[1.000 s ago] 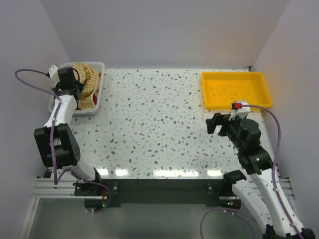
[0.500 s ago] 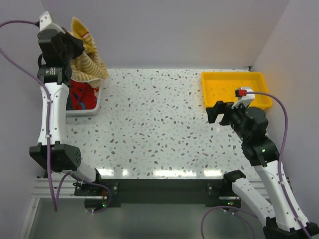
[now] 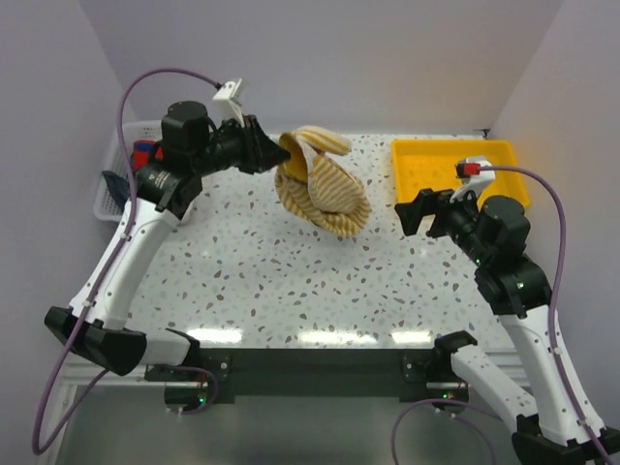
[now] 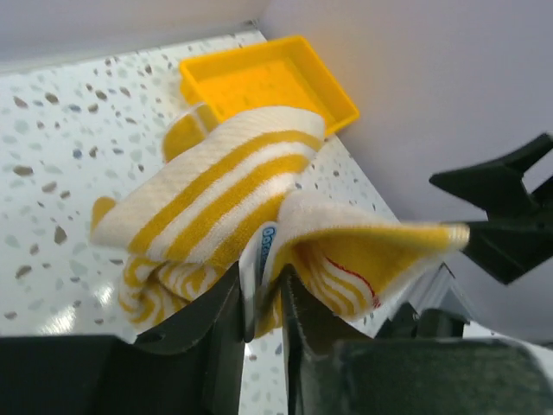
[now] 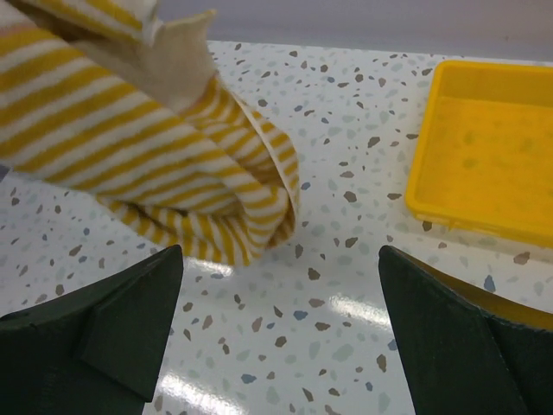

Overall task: Fold and stack the towels
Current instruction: Move the towel to the center of the board

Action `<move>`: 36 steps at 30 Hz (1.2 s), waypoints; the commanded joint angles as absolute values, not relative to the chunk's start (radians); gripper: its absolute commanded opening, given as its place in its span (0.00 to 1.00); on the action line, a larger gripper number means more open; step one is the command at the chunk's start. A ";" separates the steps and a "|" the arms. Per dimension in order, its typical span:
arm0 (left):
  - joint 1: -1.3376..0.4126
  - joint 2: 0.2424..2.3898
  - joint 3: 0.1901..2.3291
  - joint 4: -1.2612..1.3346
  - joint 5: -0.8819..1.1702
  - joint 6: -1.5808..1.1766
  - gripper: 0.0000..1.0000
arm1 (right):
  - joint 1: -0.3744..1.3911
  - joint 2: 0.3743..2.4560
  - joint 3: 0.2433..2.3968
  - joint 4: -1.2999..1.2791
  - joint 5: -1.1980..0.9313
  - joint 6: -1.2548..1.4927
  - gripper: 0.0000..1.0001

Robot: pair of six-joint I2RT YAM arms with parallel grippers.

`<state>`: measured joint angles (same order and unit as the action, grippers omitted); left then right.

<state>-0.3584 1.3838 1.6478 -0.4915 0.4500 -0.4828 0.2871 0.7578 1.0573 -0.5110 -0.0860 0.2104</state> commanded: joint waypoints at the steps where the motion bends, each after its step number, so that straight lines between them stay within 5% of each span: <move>1: -0.376 1.313 1.517 -0.498 0.529 -0.439 0.29 | 0.285 0.785 1.095 -0.543 -0.135 0.225 0.99; 7: -0.376 1.422 1.368 -0.494 0.356 -0.362 0.78 | 0.285 0.918 1.112 -0.554 -0.178 0.249 0.99; 15: -0.393 1.442 1.194 -0.402 0.371 -0.399 0.83 | 0.455 1.169 1.143 -0.612 -0.129 0.207 0.98; 21: -0.485 1.468 1.074 -0.299 0.365 -0.396 0.84 | 0.489 1.348 1.115 -0.569 -0.077 0.227 0.88; 29: -0.710 1.595 1.244 -0.305 0.172 -0.135 0.90 | 0.459 1.362 1.005 -0.555 0.049 0.290 0.86; 36: -0.868 1.730 1.365 -0.356 0.092 0.129 0.90 | 0.262 1.247 0.816 -0.540 0.011 0.423 0.85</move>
